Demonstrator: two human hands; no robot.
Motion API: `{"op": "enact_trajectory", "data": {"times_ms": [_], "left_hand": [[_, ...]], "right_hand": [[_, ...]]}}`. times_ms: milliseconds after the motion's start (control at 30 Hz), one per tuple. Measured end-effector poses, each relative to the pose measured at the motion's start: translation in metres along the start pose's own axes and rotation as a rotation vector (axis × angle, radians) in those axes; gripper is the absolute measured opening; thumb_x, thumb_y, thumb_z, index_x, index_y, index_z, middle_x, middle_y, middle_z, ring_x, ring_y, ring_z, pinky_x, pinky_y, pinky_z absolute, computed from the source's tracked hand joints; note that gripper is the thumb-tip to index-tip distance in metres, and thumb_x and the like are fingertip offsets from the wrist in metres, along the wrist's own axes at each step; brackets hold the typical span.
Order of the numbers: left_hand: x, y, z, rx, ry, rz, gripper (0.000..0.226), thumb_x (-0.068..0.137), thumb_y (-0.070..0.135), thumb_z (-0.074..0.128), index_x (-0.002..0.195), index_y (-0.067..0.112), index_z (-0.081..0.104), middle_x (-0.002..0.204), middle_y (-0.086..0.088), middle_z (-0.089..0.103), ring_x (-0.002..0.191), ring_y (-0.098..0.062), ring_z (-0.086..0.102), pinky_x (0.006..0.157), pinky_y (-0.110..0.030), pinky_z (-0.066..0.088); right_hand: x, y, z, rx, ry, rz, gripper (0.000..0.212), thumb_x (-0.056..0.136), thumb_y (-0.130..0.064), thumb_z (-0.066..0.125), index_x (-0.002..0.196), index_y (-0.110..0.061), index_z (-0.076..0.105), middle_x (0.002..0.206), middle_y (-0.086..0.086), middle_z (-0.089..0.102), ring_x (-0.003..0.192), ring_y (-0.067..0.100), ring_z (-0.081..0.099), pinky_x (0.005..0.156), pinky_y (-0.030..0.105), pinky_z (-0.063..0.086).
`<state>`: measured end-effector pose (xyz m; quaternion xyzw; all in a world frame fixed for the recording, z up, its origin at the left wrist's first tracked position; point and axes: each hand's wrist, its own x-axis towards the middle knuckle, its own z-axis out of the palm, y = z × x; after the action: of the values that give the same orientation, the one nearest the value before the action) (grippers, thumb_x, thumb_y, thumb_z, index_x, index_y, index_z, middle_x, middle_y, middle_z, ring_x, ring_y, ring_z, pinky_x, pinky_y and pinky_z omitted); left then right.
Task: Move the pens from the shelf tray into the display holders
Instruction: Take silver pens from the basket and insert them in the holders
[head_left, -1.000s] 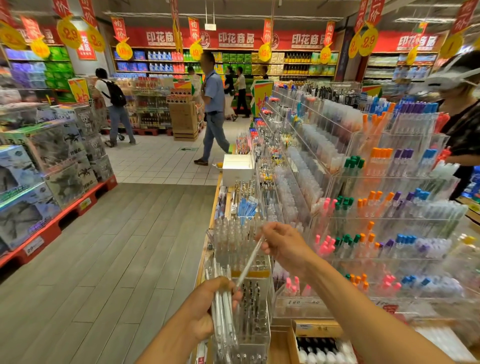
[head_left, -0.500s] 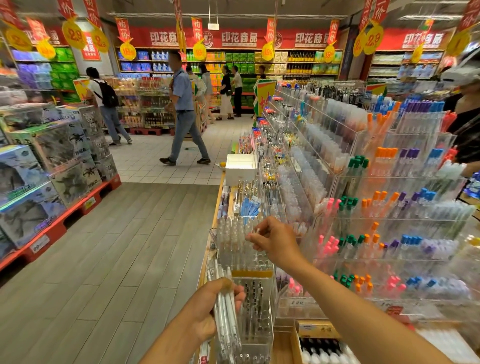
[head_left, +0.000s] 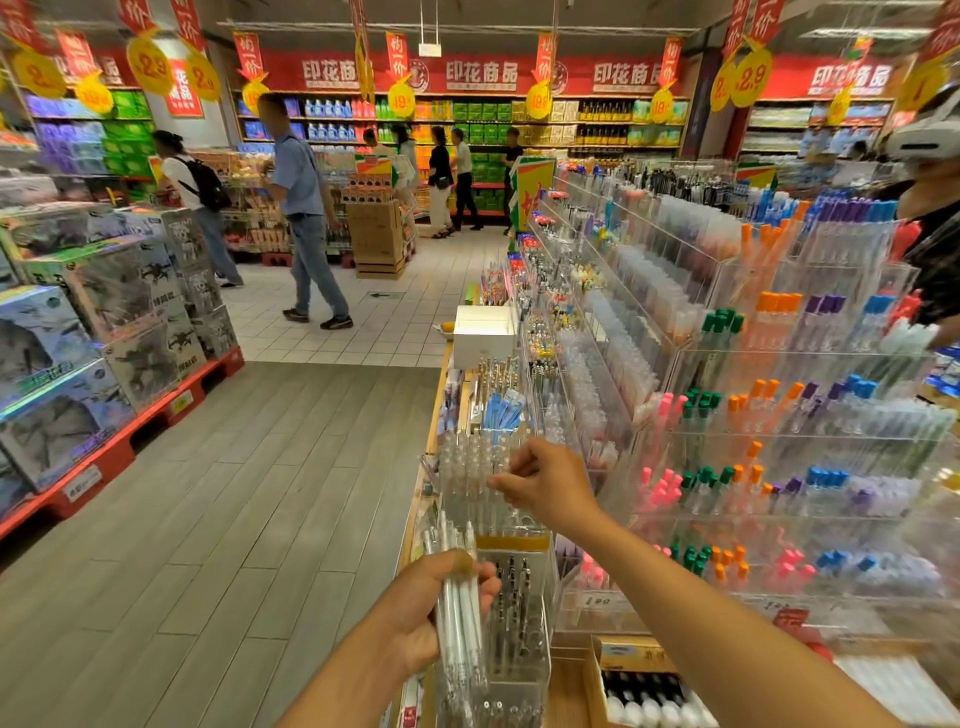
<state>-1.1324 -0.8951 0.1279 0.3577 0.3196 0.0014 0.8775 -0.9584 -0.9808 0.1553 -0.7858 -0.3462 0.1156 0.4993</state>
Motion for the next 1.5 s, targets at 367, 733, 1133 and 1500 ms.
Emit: {"op": "enact_trajectory", "data": {"times_ms": [367,733,1133,1500], "left_hand": [[0.001,0.001,0.008,0.050,-0.034,0.025,0.016,0.084,-0.008,0.057,0.097,-0.014,0.063,0.077,-0.022,0.065,0.055,-0.024,0.066,0.050,-0.031,0.057],[0.007,-0.005,0.016,0.049,-0.094,0.041,0.018,0.079,-0.009,0.065,0.093,-0.019,0.068,0.084,-0.030,0.069,0.065,-0.030,0.072,0.054,-0.033,0.060],[0.014,-0.004,0.005,-0.084,-0.025,-0.001,0.028,0.074,-0.001,0.065,0.099,-0.012,0.061,0.073,-0.024,0.064,0.051,-0.026,0.065,0.048,-0.032,0.059],[0.015,-0.009,-0.004,-0.076,0.033,-0.008,0.022,0.069,-0.001,0.068,0.088,-0.011,0.063,0.073,-0.026,0.064,0.051,-0.029,0.064,0.047,-0.034,0.058]], "right_hand": [[-0.012,-0.007,-0.007,-0.089,-0.323,0.294,0.021,0.087,-0.017,0.074,0.098,-0.003,0.064,0.077,0.005,0.069,0.054,0.010,0.063,0.053,0.023,0.054],[-0.038,0.005,-0.015,0.403,-0.596,0.328,0.018,0.096,-0.022,0.061,0.080,-0.016,0.066,0.066,-0.006,0.060,0.057,0.006,0.049,0.056,0.020,0.041],[-0.009,-0.012,-0.037,0.377,0.016,0.170,0.013,0.100,-0.018,0.051,0.098,-0.005,0.055,0.082,0.009,0.065,0.062,0.013,0.064,0.061,0.026,0.054],[0.007,-0.005,-0.020,-0.211,0.115,-0.078,0.018,0.103,-0.024,0.043,0.085,-0.026,0.040,0.078,0.002,0.064,0.073,0.021,0.065,0.069,0.047,0.056]]}}
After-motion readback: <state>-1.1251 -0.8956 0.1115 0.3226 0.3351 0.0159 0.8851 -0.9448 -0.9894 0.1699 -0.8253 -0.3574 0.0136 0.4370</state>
